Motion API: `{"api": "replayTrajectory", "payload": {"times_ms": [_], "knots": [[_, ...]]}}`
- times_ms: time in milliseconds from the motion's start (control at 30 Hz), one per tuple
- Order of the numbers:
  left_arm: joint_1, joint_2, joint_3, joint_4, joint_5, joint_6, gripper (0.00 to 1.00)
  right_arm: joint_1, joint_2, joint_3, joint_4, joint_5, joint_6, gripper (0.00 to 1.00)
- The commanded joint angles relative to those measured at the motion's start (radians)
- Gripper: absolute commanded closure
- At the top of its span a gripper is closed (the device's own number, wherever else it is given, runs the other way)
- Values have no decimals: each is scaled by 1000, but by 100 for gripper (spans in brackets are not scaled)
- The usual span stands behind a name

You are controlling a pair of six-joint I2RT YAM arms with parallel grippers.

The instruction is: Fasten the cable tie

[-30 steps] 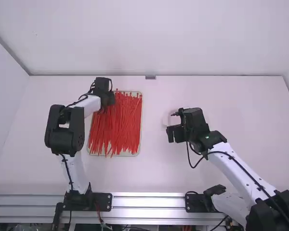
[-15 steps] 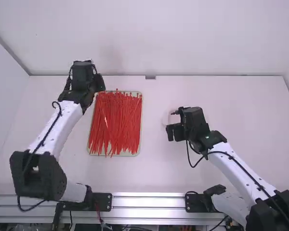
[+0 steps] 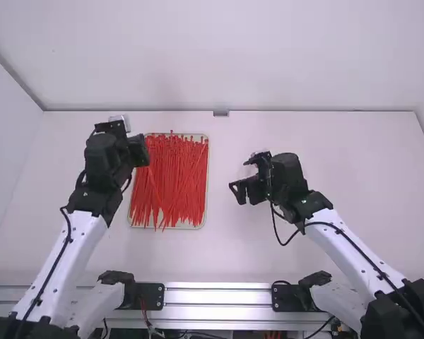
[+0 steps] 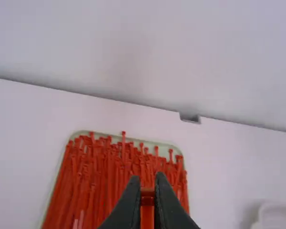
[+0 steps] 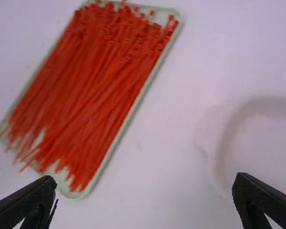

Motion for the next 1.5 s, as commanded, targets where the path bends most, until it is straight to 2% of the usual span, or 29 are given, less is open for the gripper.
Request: {"api": "replayTrajectory", "payload": {"times_ms": [0,200,300,500,733,800,900,1033,1133,1233,1467], "knots": [[-23,-34,-39,15,72,-27,98,4,-14,30,20,-153,-29,1],[-92,-42,-60,17,113,-30,98,3,-14,30,80,-340,-45,1],[-170,-29,-61,51,113,-33,98,23,-13,30,123,-423,-45,1],[-257,-24,-69,120,113,-79,98,74,-13,30,183,-421,-41,1],[-340,-55,-69,166,91,-132,98,101,-14,30,306,-354,90,0],[-354,-64,-69,182,90,-136,98,101,-13,30,330,-353,120,2],[-386,-85,-69,206,76,-165,98,101,-13,30,363,-354,151,10],[-406,-94,-69,235,76,-165,98,101,-13,30,380,-369,173,12],[-409,-85,-69,266,83,-180,98,101,-13,30,386,-396,173,20],[-412,-75,-69,281,88,-192,98,103,-13,30,382,-395,173,23],[-412,-41,-69,318,88,-240,98,164,-13,30,389,-353,161,28]]}}
